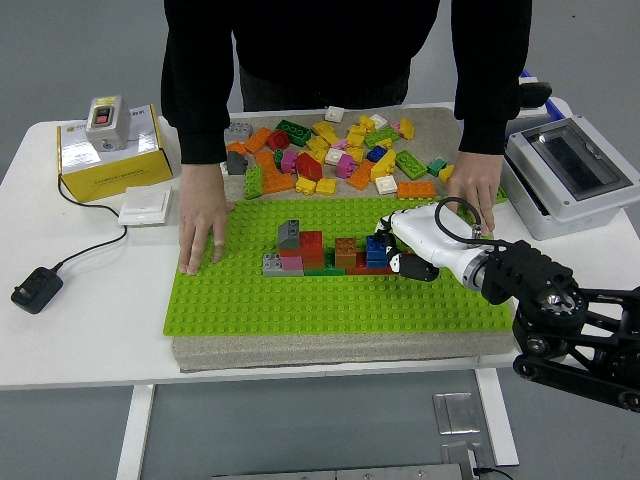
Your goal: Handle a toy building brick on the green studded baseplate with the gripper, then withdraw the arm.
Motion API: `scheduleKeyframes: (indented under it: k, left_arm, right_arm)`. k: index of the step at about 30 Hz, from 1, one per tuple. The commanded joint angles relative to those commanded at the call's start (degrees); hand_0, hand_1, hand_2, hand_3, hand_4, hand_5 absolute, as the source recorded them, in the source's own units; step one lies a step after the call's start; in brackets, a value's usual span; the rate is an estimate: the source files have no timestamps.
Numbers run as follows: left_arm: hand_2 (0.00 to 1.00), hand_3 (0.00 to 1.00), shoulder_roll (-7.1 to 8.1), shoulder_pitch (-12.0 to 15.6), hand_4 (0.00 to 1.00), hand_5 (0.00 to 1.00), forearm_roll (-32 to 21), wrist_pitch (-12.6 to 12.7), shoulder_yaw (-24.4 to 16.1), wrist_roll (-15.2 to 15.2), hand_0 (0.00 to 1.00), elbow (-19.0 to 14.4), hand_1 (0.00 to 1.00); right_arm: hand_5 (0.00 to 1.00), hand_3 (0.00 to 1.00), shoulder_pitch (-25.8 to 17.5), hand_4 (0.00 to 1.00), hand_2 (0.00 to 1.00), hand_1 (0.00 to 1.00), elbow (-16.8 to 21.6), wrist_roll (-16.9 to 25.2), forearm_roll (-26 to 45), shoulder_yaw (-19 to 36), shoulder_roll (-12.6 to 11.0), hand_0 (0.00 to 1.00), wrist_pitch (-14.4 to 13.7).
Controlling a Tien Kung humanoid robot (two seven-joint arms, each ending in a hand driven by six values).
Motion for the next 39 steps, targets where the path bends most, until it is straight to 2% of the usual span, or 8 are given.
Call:
scheduleKeyframes:
  k: [25, 39]
  left_arm:
    - [0.578, 0.644, 0.10, -0.26, 0.102, 0.693, -0.14, -0.07, 0.11, -0.31, 0.666, 0.00, 0.641]
    - [0.578, 0.645, 0.01, -0.02, 0.104, 0.694, -0.48, 0.01, 0.56, -0.55, 0.666, 0.00, 0.641]
  right_arm:
    - [0.461, 0.651, -0.34, 0.002, 0.709, 0.167, -0.90, 0.05, -0.19, -0.58, 0.49, 0.022, -0.02]
    - [0.465, 0.653, -0.71, 0.002, 0.705, 0.164, -1.14, 1.00, 1.98, -0.25, 0.58, 0.021, -0.57]
